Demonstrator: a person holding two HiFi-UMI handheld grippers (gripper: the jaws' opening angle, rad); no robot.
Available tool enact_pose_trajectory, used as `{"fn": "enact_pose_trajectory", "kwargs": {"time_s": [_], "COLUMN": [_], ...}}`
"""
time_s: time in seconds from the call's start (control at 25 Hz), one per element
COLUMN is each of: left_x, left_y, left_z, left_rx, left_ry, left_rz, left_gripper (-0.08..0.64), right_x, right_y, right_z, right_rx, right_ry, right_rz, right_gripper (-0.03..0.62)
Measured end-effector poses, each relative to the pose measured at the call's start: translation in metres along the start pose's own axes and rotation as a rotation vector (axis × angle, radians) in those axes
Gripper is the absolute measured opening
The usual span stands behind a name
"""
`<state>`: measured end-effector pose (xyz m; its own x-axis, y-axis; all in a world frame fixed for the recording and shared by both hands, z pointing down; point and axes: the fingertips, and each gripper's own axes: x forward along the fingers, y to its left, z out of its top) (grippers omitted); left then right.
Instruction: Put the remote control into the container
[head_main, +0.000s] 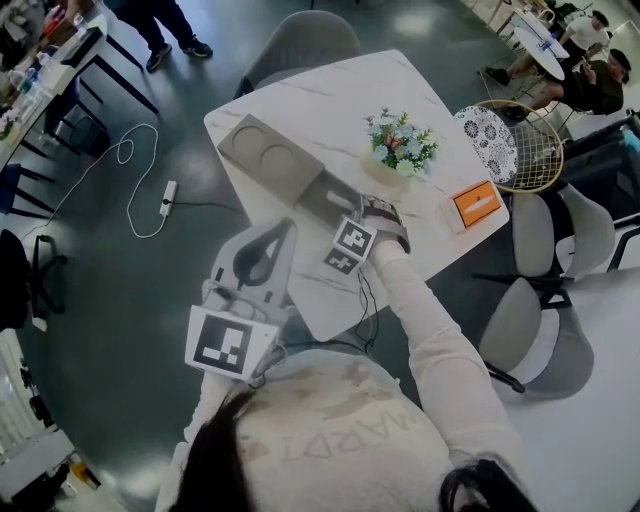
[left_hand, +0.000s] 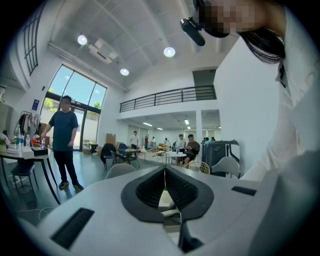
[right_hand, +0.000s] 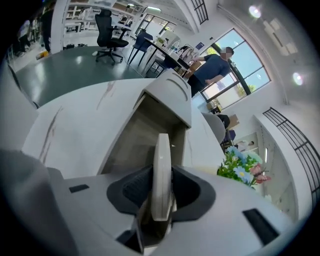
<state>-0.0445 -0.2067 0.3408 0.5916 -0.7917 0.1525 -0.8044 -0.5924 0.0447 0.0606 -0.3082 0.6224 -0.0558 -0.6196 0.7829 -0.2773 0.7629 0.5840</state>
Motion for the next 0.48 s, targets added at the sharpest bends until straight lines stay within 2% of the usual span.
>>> {"fn": "enact_pose_trajectory", "kwargs": {"time_s": [0.24, 0.48], "left_x": [-0.005, -0.008], "left_y": [0.002, 0.003], "left_z": [-0.001, -0.001], "left_rx": [0.001, -0.004], "left_ry": [0.002, 0.001], "left_rz": [0.01, 0.014], "left_gripper": [0.014, 0.014], "right_x": [0.01, 0.008], "right_y": [0.004, 0.013], "right_z": [-0.002, 0.001], "right_rx": [0.039, 0.033], "right_ry": [0.052, 0.035], "right_rz": [-0.009, 0.052], "right_gripper": [0.118, 0.122]}}
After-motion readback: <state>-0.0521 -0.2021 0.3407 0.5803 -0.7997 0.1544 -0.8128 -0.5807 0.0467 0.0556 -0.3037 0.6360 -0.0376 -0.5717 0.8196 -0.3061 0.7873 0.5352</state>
